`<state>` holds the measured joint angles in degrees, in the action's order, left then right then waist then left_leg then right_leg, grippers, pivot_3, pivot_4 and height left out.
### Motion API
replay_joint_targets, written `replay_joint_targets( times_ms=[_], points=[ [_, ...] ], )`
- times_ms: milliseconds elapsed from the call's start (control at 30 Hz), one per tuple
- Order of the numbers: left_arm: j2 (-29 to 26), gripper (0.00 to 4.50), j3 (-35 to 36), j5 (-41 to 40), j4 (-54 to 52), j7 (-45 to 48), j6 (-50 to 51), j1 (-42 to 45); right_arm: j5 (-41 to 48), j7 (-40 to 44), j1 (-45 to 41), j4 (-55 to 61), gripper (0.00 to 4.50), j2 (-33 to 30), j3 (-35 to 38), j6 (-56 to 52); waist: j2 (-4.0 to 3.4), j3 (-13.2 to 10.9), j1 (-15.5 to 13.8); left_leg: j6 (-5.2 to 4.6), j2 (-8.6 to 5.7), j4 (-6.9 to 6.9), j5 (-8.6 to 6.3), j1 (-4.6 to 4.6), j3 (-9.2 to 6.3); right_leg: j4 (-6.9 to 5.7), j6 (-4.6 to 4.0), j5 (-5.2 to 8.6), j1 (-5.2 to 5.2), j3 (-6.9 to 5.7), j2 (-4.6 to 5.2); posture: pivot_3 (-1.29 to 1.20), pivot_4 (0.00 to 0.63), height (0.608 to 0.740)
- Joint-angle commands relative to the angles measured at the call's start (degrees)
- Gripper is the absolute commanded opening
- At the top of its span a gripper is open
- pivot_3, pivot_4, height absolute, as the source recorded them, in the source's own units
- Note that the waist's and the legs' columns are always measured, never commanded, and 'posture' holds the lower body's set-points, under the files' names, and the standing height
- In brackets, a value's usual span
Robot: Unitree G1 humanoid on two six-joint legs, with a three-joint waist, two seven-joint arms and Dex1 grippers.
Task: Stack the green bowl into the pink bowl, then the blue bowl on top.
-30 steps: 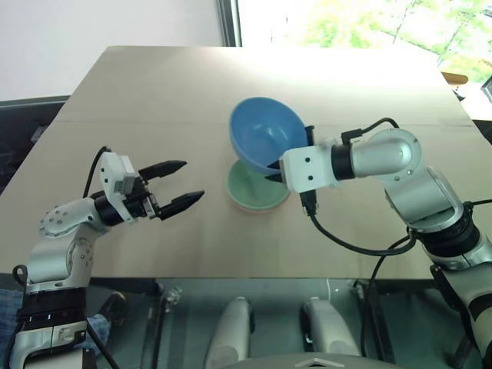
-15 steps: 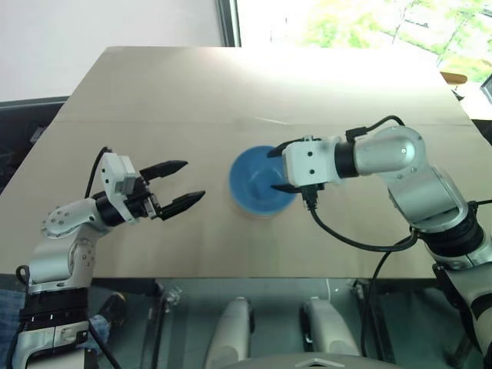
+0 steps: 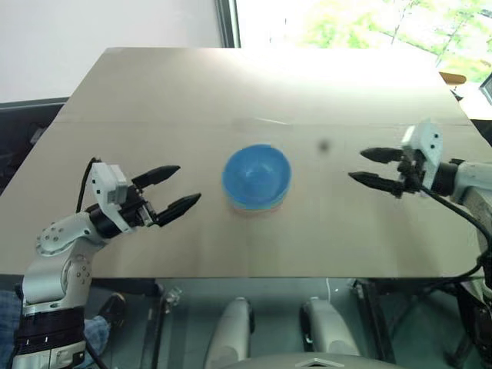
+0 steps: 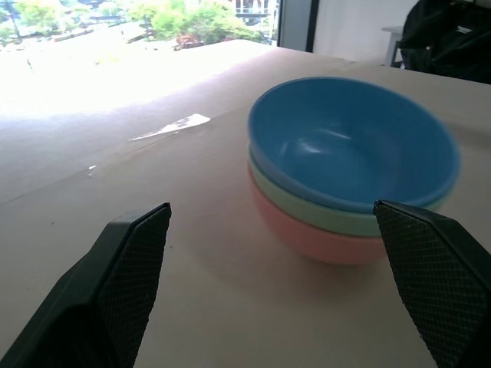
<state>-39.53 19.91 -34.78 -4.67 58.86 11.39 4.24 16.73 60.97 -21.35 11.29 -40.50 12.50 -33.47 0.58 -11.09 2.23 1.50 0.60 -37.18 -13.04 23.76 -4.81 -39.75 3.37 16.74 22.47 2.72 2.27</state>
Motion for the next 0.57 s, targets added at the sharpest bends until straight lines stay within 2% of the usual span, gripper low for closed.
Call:
replay_joint_targets(
  times_ms=[33, 133, 333, 567],
  points=[
    [0.5, 4.50, 0.8, 3.9, -1.0, -8.3, 2.5, -0.9, 2.9, 0.7, 4.4, -3.7, 2.89, -0.5, 4.9, 5.4, 0.00, 0.0, 0.0, 0.00, 0.00, 0.00, 0.00, -0.02, 0.00, 0.00, 0.00, 0.00, 0.00, 0.01, 0.00, 0.00, 0.150, 0.740],
    [0.8, 4.50, 0.8, 4.7, -2.5, -10.0, 2.8, -2.3, 4.1, 2.7, 8.0, -7.0, 2.89, -1.3, 6.0, 10.6, 0.01, 0.0, 0.1, 0.00, -0.01, 0.00, 0.00, 0.00, 0.04, 0.01, 0.00, 0.00, -0.01, 0.05, 0.00, 0.00, 0.150, 0.740],
    [0.9, 4.50, 1.3, 6.5, -3.3, -12.4, 1.8, -3.2, 8.0, 3.5, 9.5, -13.8, 2.89, -0.6, 9.5, 16.2, 0.01, 0.0, 0.1, 0.00, 0.02, -0.01, 0.00, -0.09, 0.09, -0.06, 0.01, 0.00, -0.02, 0.13, -0.03, 0.00, 0.150, 0.740],
    [0.9, 4.50, 1.0, 7.5, -4.4, -11.9, -0.6, -5.4, 9.3, 4.8, 10.3, -17.6, 2.89, -1.0, 9.1, 20.0, 0.01, 0.0, 0.1, 0.00, 0.02, -0.01, 0.00, -0.08, 0.14, -0.04, 0.01, 0.00, -0.02, 0.18, -0.03, 0.00, 0.150, 0.740]
  ],
)
